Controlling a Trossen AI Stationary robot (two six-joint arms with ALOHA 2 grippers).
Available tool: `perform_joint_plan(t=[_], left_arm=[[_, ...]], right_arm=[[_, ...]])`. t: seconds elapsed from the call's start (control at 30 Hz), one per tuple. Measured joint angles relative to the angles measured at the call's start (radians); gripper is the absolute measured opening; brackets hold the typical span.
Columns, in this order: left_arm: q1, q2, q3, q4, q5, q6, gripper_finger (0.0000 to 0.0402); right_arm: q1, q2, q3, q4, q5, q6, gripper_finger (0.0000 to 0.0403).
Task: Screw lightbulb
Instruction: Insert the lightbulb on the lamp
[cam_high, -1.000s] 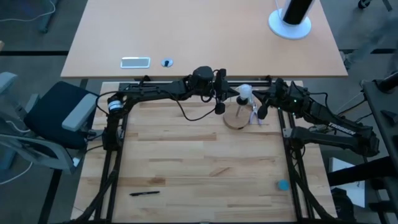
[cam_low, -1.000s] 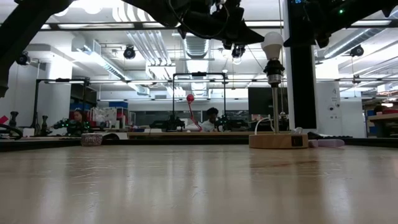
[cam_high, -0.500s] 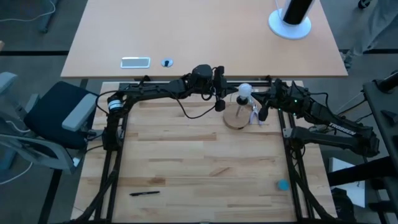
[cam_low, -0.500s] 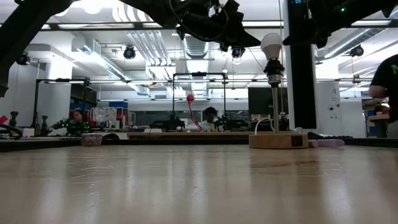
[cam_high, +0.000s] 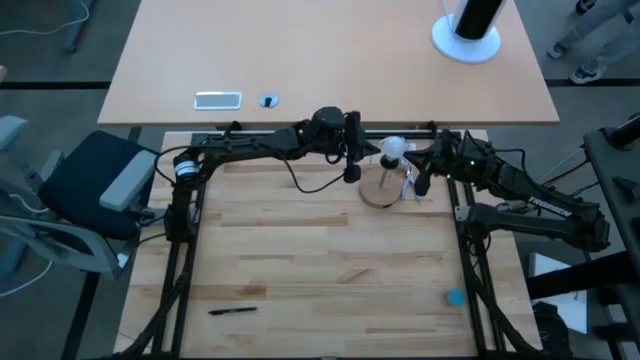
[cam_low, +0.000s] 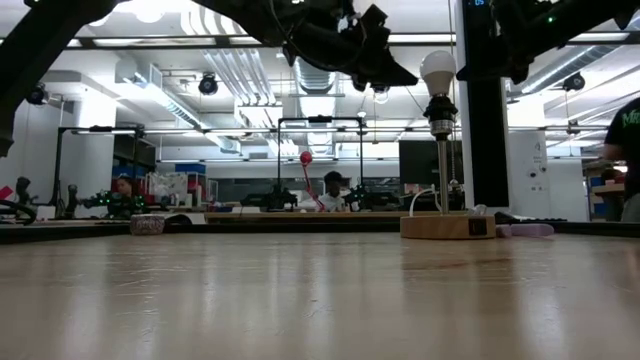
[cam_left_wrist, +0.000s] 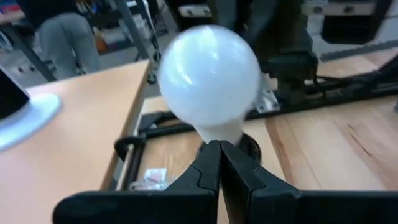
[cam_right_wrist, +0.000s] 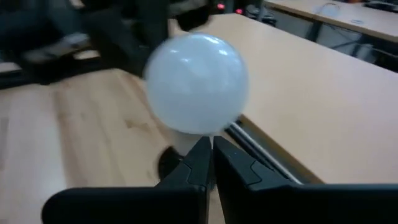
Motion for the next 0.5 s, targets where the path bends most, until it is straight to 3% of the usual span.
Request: perform_joint_plan(t=[0.13,0.5], left_arm=[[-0.001,-0.019,0.0,-0.022,0.001,0.005,0.0],[-0.002,-0.014,0.0,0.007,0.001,0.008,0.0]], right_arm=[[0.0,-0.003,0.0,-0.004,0.071,-0.017,0.0013],[-0.003,0.046,0.0,0.06,0.088,-0.068,0.0013]])
